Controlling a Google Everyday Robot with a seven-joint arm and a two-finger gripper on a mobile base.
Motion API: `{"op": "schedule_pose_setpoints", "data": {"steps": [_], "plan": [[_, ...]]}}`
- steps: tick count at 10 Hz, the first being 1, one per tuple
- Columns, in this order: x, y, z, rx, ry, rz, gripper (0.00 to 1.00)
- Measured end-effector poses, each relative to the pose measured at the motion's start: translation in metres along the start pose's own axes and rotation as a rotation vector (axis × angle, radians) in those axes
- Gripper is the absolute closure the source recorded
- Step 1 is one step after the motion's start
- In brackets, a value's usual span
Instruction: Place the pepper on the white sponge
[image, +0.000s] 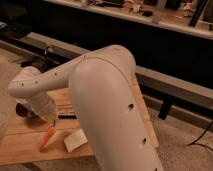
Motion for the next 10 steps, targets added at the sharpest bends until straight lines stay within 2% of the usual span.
{"op": "schedule_pose_setpoints", "data": {"steps": [1,4,7,10], "plan": [[0.005,-0.014,0.001,0.027,0.019,0.015,1.00],[0.016,-0.045,0.004,0.066,0.055,0.059,1.00],[0.024,-0.067,0.008,0.067,0.077,0.096,1.00],[0.034,-0.087,0.005,0.045,0.090,0.133,1.00]]}}
